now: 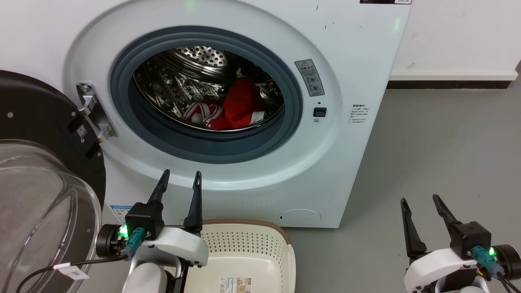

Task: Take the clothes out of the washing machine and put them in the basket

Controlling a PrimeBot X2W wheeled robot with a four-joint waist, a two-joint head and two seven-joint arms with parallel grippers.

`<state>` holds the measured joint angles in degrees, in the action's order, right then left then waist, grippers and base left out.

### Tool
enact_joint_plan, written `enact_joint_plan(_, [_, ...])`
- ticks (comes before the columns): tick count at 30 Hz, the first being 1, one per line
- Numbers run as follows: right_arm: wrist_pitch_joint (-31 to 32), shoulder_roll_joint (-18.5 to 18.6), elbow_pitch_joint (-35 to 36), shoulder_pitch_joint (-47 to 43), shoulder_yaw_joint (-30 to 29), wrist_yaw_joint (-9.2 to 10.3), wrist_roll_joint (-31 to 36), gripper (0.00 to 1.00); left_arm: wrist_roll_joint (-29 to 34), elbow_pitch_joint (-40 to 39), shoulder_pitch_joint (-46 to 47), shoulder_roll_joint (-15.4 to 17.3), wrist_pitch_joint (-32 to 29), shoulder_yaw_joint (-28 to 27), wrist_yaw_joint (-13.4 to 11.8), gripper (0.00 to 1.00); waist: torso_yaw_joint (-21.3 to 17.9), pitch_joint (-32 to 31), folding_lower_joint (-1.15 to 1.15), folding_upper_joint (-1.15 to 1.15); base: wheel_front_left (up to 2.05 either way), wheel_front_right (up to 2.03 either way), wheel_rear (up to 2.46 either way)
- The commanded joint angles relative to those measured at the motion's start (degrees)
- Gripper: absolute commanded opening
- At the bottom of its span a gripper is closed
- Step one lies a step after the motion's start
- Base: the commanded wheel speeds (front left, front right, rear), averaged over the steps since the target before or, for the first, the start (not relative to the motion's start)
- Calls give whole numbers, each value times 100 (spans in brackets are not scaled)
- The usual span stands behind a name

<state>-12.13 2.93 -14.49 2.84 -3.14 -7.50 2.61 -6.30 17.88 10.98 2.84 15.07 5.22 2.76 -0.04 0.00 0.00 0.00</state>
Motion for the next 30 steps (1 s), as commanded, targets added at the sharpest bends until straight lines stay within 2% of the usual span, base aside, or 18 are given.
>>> enact_joint_plan(1, [-33, -9, -11, 53, 9, 2, -12, 100, -10, 2, 59, 7, 15, 1, -19, 100, -2, 3, 0, 0, 0, 0, 0])
enact_joint_plan(8, [-24, -10, 22, 123, 113, 2, -74, 100, -17, 232, 294, 6, 15, 1, -75, 100, -124, 105, 0, 0, 0, 0, 0])
enact_joint_plan(15, [-24, -11, 134, 383, 458, 2, -64, 100, 34, 810, 1130, 111, 14, -77, -126, 100, -484, 604, 0, 0, 0, 0, 0])
enact_joint_plan(21, [-84, -10, 161, 746, 847, 3, -227, 100, -23, 1421, 2171, 427, -27, -256, -131, 100, -898, 1331, 0, 0, 0, 0, 0])
enact_joint_plan(30, [-260, -14, 37, 1255, 1249, 3, -855, 100, -10, 2413, 3746, 1111, -543, -390, -45, 100, -1573, 2518, 0, 0, 0, 0, 0])
